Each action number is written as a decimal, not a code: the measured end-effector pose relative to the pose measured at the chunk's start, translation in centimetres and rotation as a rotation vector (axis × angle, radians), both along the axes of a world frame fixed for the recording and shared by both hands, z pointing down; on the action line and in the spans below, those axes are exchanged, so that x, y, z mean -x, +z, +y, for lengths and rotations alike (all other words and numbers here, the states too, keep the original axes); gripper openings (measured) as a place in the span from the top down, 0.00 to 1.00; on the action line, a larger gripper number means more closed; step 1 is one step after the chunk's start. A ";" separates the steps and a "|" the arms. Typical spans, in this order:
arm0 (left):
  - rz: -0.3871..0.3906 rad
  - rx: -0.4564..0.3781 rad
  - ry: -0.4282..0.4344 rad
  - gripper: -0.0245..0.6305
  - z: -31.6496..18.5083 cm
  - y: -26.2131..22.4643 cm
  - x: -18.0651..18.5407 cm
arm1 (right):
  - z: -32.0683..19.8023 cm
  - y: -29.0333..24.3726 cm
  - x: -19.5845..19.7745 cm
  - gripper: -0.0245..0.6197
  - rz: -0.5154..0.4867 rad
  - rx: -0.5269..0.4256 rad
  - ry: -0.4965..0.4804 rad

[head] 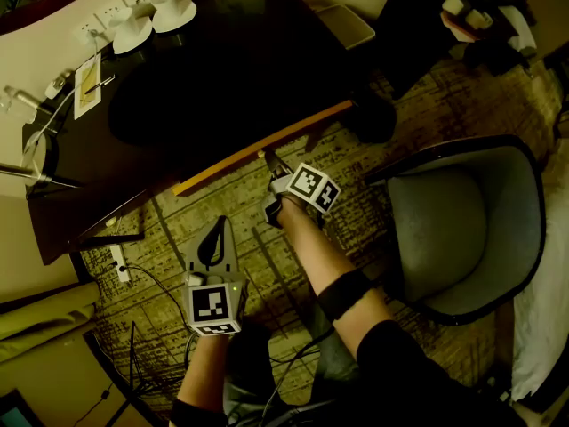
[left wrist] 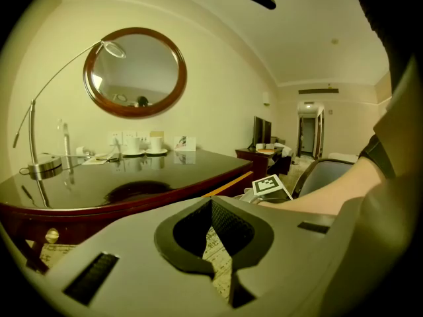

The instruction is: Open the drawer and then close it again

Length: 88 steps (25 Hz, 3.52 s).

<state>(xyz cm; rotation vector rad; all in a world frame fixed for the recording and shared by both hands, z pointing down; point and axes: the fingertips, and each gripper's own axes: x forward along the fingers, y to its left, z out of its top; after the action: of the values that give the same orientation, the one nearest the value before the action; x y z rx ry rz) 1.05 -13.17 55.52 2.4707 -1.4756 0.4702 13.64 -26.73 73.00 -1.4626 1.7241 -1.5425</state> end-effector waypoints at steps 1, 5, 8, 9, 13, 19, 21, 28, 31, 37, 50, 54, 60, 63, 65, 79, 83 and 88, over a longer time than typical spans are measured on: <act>0.007 0.008 0.003 0.96 0.6 -0.2 -0.3 | 0.7 0.0 -0.1 0.84 0.000 0.008 -0.004; 0.018 0.038 0.039 0.96 3.2 -1.3 -1.8 | 4.6 0.0 -1.0 0.84 0.003 0.040 0.001; 0.030 0.067 0.055 0.96 4.7 -2.1 -2.6 | 7.5 0.0 -1.7 0.84 0.006 0.055 0.013; 0.032 0.076 0.061 0.96 5.2 -2.3 -2.7 | 8.4 0.0 -1.9 0.84 0.005 0.060 0.013; 0.012 0.093 0.123 0.96 7.3 -2.6 -3.6 | 12.3 0.0 -2.8 0.84 0.002 0.076 0.001; 0.009 0.132 0.190 0.96 9.7 -2.7 -5.5 | 16.7 0.0 -3.9 0.84 0.003 0.087 -0.012; -0.002 0.128 0.230 0.96 10.5 -2.6 -6.0 | 18.1 0.0 -4.2 0.84 0.003 0.091 -0.012; 0.002 0.161 0.261 0.96 12.4 -2.8 -7.1 | 22.0 0.1 -5.2 0.84 -0.001 0.120 -0.014; 0.015 0.171 0.253 0.96 13.0 -3.6 -7.6 | 23.2 0.3 -5.7 0.84 0.006 0.137 -0.015; 0.001 0.148 0.293 0.96 13.7 -4.2 -7.9 | 23.7 0.2 -5.7 0.81 0.025 0.167 -0.010; -0.044 0.086 0.298 0.96 14.3 -10.2 -6.5 | 27.8 -7.9 -7.5 0.87 0.307 0.166 -0.215; -0.044 0.059 0.249 0.96 14.6 -12.9 -4.8 | 26.6 -15.8 -7.3 0.96 0.470 0.035 -0.280; -0.023 0.012 0.145 0.96 14.2 -17.3 -1.7 | 24.6 -27.9 -4.3 0.96 0.566 -0.183 -0.399; -0.019 0.001 0.079 0.96 14.6 -19.1 0.6 | 24.4 -32.6 -2.1 0.96 0.656 -0.269 -0.463; -0.023 -0.004 0.034 0.96 14.8 -20.0 2.4 | 24.5 -35.1 -0.3 0.96 0.711 -0.319 -0.507; -0.021 -0.006 -0.260 0.96 18.2 -21.1 15.7 | 26.1 -41.3 13.8 0.96 0.714 -0.515 -0.740; -0.010 -0.008 -0.282 0.96 19.1 -21.1 17.9 | 26.6 -41.2 16.2 0.96 0.713 -0.526 -0.765; 0.008 -0.005 -0.294 0.96 19.6 -20.8 20.6 | 27.3 -41.2 19.2 0.96 0.723 -0.529 -0.775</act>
<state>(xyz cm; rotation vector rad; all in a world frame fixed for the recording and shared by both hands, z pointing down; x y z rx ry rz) -19.55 6.45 34.76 2.2030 -1.7984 0.3983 -5.57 0.58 31.84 -1.1779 3.0857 -0.6767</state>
